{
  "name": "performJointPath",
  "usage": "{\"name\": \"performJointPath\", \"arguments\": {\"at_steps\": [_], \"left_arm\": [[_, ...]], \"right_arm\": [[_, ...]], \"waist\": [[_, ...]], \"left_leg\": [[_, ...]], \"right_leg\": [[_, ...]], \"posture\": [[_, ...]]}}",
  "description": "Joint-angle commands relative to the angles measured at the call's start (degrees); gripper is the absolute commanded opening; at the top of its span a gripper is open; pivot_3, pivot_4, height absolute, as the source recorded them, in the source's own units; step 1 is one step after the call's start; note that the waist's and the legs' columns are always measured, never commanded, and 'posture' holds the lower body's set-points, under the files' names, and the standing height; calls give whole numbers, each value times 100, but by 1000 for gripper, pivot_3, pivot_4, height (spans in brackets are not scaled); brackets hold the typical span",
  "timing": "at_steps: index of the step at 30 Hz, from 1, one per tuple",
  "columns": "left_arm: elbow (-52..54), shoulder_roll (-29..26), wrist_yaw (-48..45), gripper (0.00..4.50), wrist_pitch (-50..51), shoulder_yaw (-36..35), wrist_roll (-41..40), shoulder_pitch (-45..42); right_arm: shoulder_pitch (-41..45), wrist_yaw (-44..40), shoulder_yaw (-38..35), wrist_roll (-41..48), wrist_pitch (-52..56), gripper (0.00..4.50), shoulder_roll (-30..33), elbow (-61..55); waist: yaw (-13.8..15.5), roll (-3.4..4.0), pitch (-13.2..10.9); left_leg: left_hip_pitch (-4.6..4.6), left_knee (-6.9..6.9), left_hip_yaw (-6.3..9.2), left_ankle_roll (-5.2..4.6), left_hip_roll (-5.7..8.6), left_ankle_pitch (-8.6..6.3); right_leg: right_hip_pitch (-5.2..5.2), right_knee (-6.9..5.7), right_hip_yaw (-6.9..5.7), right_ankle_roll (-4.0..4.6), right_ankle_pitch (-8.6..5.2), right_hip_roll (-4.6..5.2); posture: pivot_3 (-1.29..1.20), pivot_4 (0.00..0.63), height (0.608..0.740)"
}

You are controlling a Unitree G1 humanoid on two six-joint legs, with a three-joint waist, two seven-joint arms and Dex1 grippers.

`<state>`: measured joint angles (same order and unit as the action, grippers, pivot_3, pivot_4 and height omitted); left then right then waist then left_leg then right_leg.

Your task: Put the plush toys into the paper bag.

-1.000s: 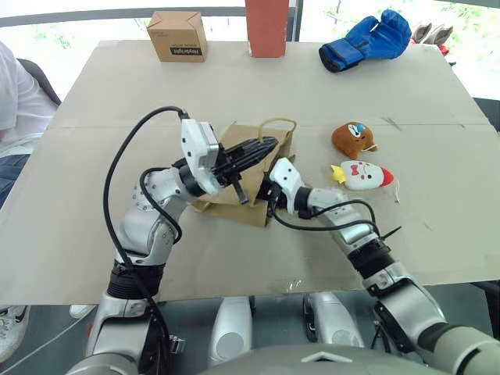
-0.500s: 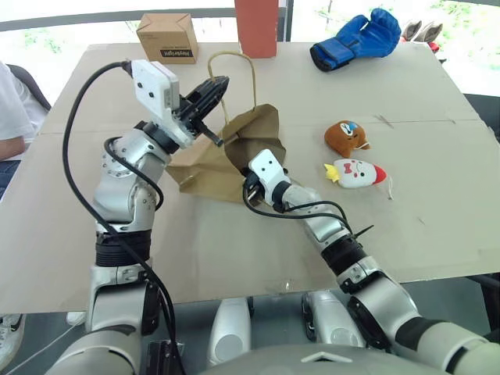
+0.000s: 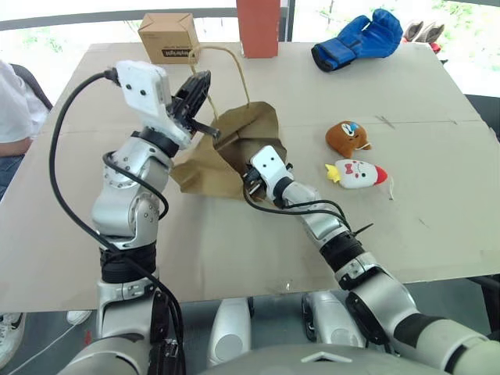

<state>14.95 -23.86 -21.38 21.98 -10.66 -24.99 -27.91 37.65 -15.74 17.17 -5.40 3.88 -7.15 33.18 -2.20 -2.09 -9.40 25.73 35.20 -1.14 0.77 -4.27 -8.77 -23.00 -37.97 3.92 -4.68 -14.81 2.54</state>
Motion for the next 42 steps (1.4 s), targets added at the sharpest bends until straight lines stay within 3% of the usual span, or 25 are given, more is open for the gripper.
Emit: {"name": "performJointPath", "arguments": {"at_steps": [1,4,6,9,13,17,22,26,29,34,35,38,42], "left_arm": [[222,-2,-203,0,-203,55,-38,-25],[-63,-68,-596,0,-462,87,6,-8],[-206,-112,-832,0,-620,83,12,29],[-645,-219,-1487,0,-920,131,-64,43],[-1024,-256,-1779,0,-1041,109,-103,-86],[-1196,-236,-1982,0,-1120,143,-88,-195],[-1298,-185,-2079,0,-1138,182,-85,-345],[-1313,-150,-2121,0,-1124,207,-78,-394],[-1168,-171,-2136,0,-1009,198,-142,-398],[-941,-222,-2142,0,-760,125,-327,-298],[-880,-224,-2128,0,-694,122,-377,-269],[-668,-213,-2088,0,-385,111,-608,-195],[-545,-197,-2019,0,-35,88,-866,-188]], "right_arm": [[-40,-227,-220,210,251,65,128,-550],[-238,-638,-377,491,923,879,514,-1716],[-364,-821,-371,590,1283,1811,694,-2293],[-793,-1070,-754,920,2531,3040,1393,-4316],[-1234,-1412,-1101,1377,3657,3040,2270,-5963],[-1647,-1518,-1540,1363,4484,3040,3355,-6871],[-2302,-1991,-1597,1299,4391,3040,4586,-6546],[-2282,-2096,-1292,1154,3978,3040,4789,-5639],[-1917,-2097,-1031,924,3390,2408,4691,-4592],[-1853,-2088,-936,628,2544,220,4752,-4263],[-1884,-2080,-937,562,2419,33,4773,-4241],[-1966,-2085,-961,382,1697,33,4845,-4350],[-1790,-2108,-1058,502,1495,33,4652,-4912]], "waist": [[3,1,-1],[13,4,-3],[7,4,-3],[24,10,-6],[47,10,-7],[49,8,-6],[100,6,-5],[95,6,-5],[81,3,-5],[125,2,-5],[129,2,-5],[130,2,-5],[120,4,-6]], "left_leg": [[1,0,0,0,0,0],[6,0,0,0,0,0],[8,-1,0,0,0,0],[7,-9,0,0,0,0],[20,-13,-1,0,1,0],[18,-13,-2,0,1,0],[18,-11,-8,0,3,0],[15,-8,-10,-1,3,0],[14,-6,-10,-1,3,0],[15,-3,-7,-2,5,0],[16,-3,-7,-2,5,0],[15,-2,-8,-1,5,0],[15,-2,-8,-1,5,0]], "right_leg": [[0,0,0,0,0,0],[-3,2,0,0,0,0],[-5,3,0,0,0,0],[-8,2,0,1,-1,0],[-18,8,-1,1,-1,0],[-17,9,0,3,-3,1],[-14,22,1,23,-14,6],[-14,21,2,22,-14,6],[-13,21,3,20,-13,6],[-11,21,3,-1,-2,5],[-11,21,3,-2,-2,5],[-10,20,3,-2,-2,5],[-11,18,3,-3,-2,5]], "posture": [[0,150,740],[0,150,740],[0,150,740],[0,150,740],[0,150,740],[0,150,740],[0,150,740],[0,150,740],[0,150,740],[0,150,740],[0,150,740],[0,150,740],[0,150,740]]}}
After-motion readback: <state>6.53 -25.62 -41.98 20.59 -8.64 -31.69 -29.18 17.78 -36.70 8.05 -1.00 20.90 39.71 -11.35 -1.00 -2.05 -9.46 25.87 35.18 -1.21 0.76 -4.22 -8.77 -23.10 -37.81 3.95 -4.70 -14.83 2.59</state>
